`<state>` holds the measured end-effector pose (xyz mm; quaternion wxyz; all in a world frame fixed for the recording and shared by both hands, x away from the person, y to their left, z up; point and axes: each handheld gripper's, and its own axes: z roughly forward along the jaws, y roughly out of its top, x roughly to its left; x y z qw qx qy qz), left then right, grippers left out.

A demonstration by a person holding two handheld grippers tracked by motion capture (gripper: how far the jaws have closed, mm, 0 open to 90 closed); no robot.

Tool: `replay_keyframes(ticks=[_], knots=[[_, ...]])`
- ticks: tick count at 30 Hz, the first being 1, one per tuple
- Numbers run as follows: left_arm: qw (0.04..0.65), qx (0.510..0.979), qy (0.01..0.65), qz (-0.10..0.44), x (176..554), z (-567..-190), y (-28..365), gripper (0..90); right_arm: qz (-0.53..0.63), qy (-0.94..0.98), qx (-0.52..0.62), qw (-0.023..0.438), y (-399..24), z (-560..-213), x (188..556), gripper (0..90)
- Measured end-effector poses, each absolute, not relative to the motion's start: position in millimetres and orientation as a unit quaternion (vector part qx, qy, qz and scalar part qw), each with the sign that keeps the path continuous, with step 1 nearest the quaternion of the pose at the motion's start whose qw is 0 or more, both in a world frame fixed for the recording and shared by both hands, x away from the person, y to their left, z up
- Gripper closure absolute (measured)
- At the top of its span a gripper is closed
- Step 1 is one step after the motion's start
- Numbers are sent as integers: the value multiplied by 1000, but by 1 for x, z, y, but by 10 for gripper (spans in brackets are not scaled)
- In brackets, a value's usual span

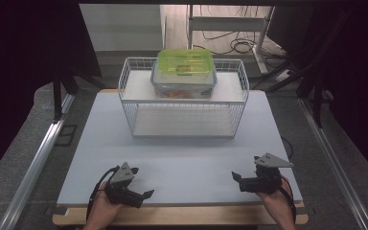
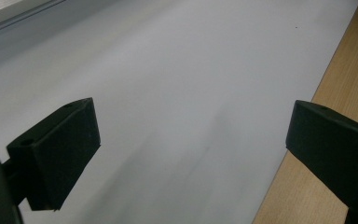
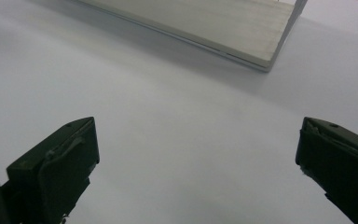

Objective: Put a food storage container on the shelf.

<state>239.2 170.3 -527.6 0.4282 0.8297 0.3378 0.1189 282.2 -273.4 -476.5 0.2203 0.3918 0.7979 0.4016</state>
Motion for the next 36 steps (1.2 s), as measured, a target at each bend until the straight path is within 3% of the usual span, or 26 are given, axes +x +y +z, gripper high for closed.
replay_keyframes(ticks=[22, 36], knots=[[424, 831, 338, 121, 240, -530, 170, 26, 368, 817, 385, 221, -275, -501, 281, 0], [415, 837, 336, 118, 241, -532, 168, 26, 355, 832, 381, 191, -267, -515, 284, 0]])
